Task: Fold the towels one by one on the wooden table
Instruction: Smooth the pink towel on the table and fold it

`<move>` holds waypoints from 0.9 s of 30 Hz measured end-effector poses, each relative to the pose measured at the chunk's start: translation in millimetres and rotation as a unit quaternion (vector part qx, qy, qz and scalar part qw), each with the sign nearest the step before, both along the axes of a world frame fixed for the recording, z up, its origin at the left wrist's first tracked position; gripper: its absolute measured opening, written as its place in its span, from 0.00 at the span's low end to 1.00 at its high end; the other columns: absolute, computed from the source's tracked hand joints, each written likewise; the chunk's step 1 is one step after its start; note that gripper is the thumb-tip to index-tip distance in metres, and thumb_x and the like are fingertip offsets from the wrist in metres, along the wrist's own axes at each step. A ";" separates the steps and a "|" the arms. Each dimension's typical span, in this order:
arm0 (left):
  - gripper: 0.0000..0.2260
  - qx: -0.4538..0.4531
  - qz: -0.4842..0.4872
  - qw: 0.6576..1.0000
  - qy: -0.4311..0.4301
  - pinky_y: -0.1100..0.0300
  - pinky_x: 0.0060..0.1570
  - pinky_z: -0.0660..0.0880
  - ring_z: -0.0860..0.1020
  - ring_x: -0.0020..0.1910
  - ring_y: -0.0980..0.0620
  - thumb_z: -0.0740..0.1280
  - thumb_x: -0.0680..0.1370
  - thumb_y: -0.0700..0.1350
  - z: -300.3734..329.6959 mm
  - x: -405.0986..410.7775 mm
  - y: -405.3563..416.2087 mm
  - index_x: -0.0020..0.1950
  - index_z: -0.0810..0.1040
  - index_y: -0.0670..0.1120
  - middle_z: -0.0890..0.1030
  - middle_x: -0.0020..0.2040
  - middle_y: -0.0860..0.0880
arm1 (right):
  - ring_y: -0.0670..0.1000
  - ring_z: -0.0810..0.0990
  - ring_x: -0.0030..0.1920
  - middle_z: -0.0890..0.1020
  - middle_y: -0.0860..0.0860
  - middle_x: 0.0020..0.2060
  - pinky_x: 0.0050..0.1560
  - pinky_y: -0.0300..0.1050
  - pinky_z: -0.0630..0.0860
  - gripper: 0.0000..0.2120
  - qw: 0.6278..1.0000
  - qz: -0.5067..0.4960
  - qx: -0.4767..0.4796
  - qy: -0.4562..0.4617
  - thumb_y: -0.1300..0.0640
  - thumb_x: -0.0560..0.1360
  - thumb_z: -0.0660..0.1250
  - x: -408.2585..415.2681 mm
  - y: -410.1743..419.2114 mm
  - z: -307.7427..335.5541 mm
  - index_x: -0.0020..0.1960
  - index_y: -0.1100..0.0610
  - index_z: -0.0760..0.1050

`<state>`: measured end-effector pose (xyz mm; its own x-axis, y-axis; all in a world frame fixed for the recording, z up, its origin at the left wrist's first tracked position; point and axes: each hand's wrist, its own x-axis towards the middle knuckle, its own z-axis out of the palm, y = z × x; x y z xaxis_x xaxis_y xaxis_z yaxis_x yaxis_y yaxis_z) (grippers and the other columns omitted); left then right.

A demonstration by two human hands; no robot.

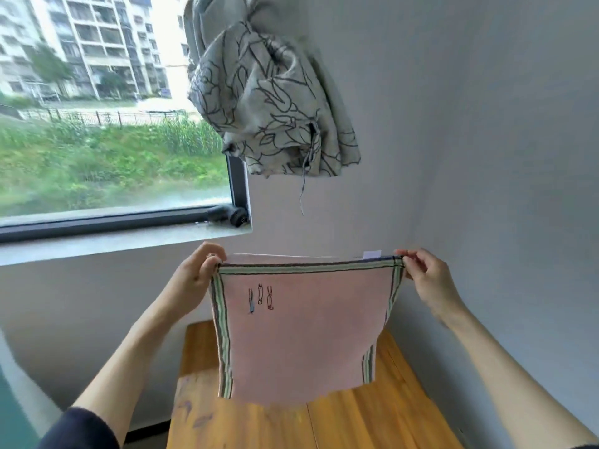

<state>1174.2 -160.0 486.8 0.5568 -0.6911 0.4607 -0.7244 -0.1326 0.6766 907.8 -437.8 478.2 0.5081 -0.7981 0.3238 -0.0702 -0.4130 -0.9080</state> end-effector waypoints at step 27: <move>0.08 0.008 0.087 0.994 -0.069 0.69 0.30 0.68 0.70 0.27 0.58 0.63 0.78 0.43 1.3 -4.8 13.2 0.39 0.69 0.50 0.74 0.31 0.56 | 0.53 0.75 0.42 0.77 0.53 0.40 0.46 0.45 0.72 0.10 0.995 0.051 -0.038 0.079 0.66 0.78 0.57 27.6 -19.0 9.2 0.45 0.55 0.73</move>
<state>1169.4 -146.8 488.1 0.6014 -0.5976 0.5303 -0.7748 -0.2742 0.5697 935.3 -456.8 487.4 0.6350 -0.7159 0.2904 -0.1638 -0.4921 -0.8550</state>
